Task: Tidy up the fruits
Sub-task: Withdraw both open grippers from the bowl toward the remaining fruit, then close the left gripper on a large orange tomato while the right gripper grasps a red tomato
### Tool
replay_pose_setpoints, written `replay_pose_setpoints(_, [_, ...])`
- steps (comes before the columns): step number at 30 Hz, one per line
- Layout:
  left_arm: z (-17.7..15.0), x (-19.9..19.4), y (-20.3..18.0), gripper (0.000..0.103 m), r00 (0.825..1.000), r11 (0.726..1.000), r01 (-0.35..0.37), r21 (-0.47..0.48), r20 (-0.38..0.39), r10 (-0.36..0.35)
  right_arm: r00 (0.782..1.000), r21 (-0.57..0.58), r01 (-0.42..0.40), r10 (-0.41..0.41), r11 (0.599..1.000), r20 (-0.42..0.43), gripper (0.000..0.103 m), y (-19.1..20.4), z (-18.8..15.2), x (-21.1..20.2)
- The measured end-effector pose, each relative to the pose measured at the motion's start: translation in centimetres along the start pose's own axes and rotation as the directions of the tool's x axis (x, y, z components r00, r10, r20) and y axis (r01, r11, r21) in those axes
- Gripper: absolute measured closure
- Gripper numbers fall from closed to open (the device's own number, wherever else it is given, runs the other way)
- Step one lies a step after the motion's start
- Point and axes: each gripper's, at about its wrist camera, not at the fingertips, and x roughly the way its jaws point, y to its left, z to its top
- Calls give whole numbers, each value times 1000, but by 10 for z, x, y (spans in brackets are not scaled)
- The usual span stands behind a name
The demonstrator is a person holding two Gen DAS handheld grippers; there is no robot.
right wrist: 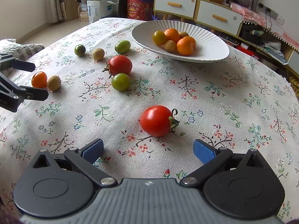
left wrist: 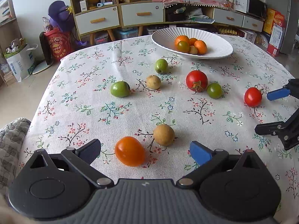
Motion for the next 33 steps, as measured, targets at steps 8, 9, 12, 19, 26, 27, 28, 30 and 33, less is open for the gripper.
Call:
replay_pose_setpoints(8, [-16, 4, 0, 3, 1000, 1000, 17, -21, -4, -17, 998, 65, -55, 53, 996, 35, 0, -10, -8, 4])
replay_pose_setpoints(9, [-17, 4, 3, 3, 1000, 999, 24, -44, -2, -24, 998, 67, -56, 53, 996, 45, 0, -10, -9, 4])
replay_pose_setpoints(12, [-24, 3, 8, 3, 999, 997, 27, -77, 26, -25, 996, 65, -52, 48, 997, 71, 0, -8, -12, 3])
replay_pose_setpoints(19, [-23, 3, 12, 6, 1000, 994, -2, -107, 27, 5, 994, 36, -71, 68, 997, 83, 0, -10, -8, 5])
replay_pose_setpoints(26, [-19, 1, 17, 26, 999, 992, -3, -125, 36, 7, 993, 19, -74, 71, 997, 99, 17, -9, -2, 4])
replay_pose_setpoints(27, [-19, 0, 17, 28, 999, 992, -1, -125, 37, 6, 992, 18, -73, 71, 997, 101, 19, -9, -1, 4])
replay_pose_setpoints(28, [-18, 0, 18, 30, 999, 992, 0, -126, 39, 5, 992, 19, -72, 70, 997, 104, 23, -9, 0, 4])
replay_pose_setpoints(30, [-18, -1, 19, 36, 999, 992, 3, -125, 41, 3, 992, 21, -67, 65, 998, 108, 28, -8, 2, 4])
replay_pose_setpoints(33, [-18, -2, 20, 42, 999, 991, 5, -134, 45, 1, 992, 21, -52, 49, 998, 117, 37, -8, 5, 5])
